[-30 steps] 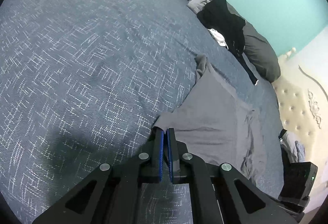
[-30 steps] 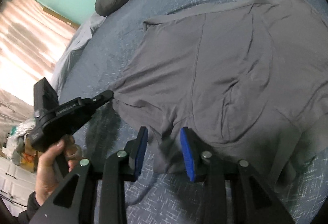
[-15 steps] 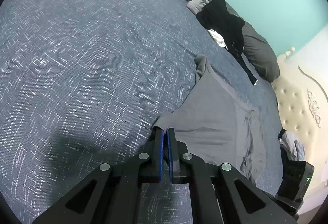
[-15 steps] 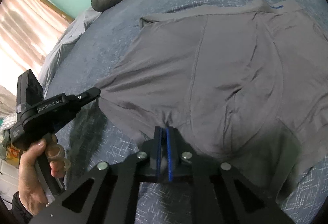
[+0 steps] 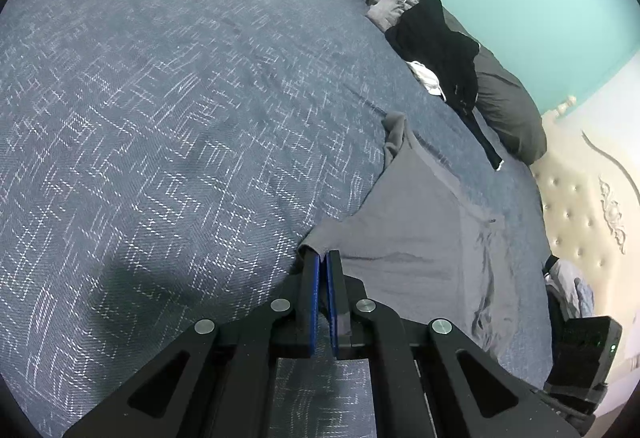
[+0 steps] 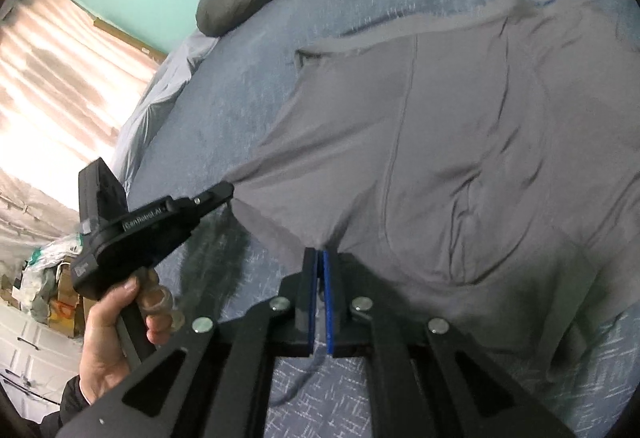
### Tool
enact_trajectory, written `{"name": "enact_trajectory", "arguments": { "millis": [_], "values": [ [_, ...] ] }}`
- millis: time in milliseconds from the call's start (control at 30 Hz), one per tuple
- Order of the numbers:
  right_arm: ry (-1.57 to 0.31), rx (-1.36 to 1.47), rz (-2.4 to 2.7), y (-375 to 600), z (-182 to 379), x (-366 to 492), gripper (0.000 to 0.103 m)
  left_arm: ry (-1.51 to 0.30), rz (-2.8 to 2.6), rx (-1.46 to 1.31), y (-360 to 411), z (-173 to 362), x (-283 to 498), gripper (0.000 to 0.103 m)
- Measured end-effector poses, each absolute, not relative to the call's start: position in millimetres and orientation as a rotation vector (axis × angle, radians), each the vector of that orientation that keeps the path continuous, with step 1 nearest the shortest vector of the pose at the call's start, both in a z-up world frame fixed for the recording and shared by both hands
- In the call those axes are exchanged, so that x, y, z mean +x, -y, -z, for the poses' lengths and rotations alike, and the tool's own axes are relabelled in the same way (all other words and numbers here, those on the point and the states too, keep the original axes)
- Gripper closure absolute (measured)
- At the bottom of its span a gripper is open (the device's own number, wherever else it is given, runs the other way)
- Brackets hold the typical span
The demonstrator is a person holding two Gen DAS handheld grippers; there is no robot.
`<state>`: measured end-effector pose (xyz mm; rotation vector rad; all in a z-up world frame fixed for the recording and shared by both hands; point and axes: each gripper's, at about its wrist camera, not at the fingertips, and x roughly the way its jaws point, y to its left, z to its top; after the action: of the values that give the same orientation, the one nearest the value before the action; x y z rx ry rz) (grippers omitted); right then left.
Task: Fold clothes
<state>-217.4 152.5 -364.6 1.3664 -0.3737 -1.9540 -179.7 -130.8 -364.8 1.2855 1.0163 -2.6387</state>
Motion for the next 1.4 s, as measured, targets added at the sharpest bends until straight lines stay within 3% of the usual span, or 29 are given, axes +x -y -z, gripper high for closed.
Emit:
{"name": "enact_trajectory", "arguments": {
  "millis": [467, 967, 1400],
  "values": [
    [0.355, 1.415, 1.939, -146, 380, -220, 0.1, -1.06, 2.595, 1.292, 135, 374, -176, 0.099],
    [0.48, 1.389, 1.946, -162, 371, -224, 0.097, -1.068, 2.58, 1.222, 142, 363, -163, 0.098],
    [0.535, 1.369, 1.965, -180, 368, -226, 0.096, -1.081, 2.629, 1.276, 131, 373, -186, 0.079]
  ]
}}
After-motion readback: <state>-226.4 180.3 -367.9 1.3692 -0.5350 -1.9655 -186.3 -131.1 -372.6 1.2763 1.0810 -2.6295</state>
